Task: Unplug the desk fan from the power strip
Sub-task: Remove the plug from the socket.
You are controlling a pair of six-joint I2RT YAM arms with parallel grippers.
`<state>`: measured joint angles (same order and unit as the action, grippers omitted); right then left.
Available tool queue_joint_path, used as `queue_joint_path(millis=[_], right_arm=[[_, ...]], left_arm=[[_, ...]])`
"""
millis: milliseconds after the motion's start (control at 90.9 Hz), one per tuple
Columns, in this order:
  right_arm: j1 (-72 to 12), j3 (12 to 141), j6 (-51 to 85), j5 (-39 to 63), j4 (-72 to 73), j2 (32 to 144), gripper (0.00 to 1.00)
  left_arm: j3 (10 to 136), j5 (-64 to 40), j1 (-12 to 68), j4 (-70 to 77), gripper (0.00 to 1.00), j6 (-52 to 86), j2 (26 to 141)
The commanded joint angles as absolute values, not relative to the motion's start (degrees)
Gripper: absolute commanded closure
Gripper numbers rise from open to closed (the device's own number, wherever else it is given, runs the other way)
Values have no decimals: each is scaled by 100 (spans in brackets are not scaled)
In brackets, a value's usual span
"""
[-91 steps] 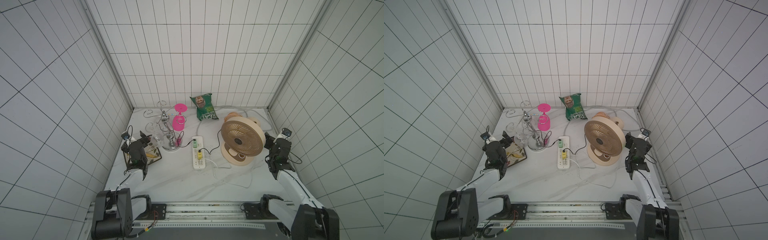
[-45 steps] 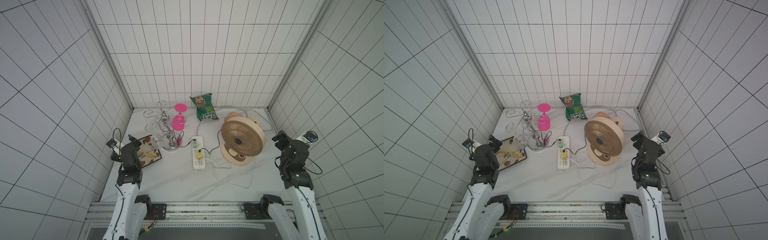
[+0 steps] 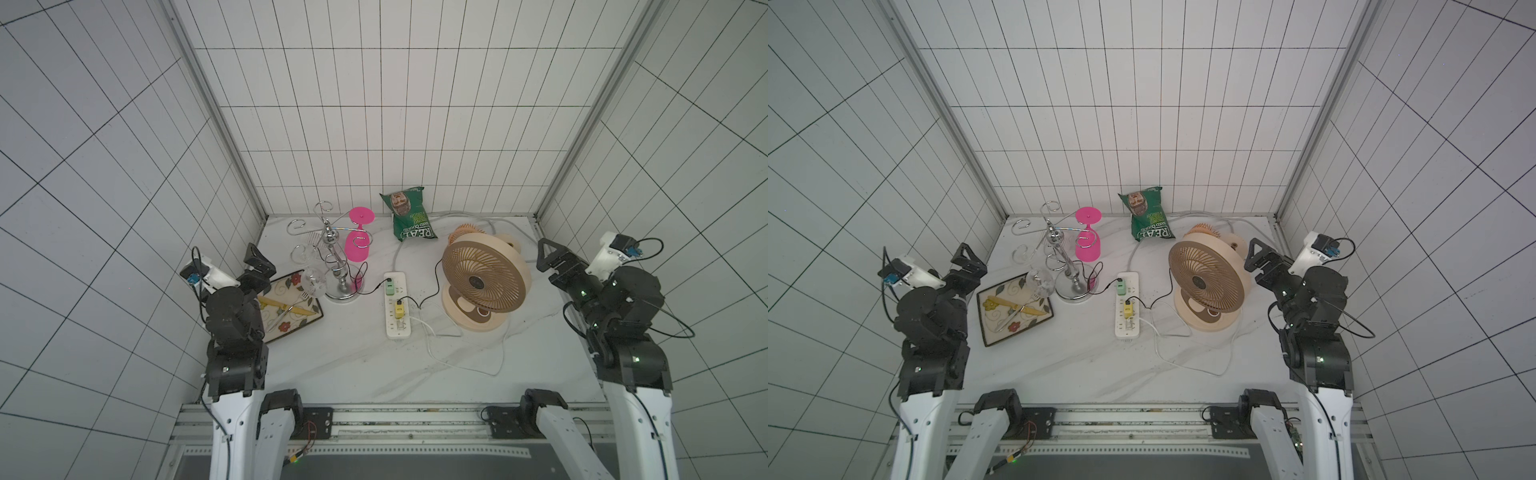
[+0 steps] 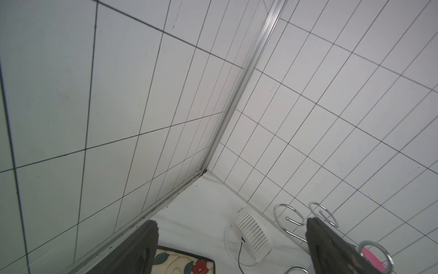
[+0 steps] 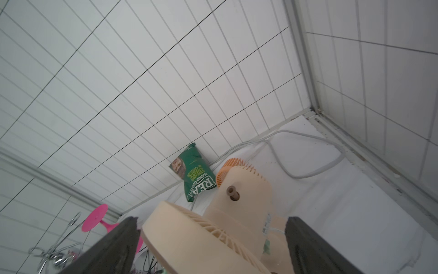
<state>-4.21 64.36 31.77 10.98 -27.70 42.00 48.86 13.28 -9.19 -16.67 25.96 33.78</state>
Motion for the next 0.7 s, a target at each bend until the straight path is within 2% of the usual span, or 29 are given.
queue_joint_path(millis=[0,264,330,528,693], right_arm=[[-1420,6991,2991,1381,-3391,4646,1],[-4792,8024,2083,-302,-4282,6002,1],[-5418,8114,1988,-607,-4378,6280,1],[-6175,7905,2432,-830,-4421,6950,0],[-6397,7832,2661,-742,-4566,7511,4]], left_arm=[[5246,312,-801,-2028,1,2586,3434],[5533,-1055,16,-2698,1,2391,3411],[5608,-1464,166,-3026,1,2270,3361],[5562,-2403,306,-4029,1,2114,3127],[4893,-2706,308,-4114,1,2997,2853]])
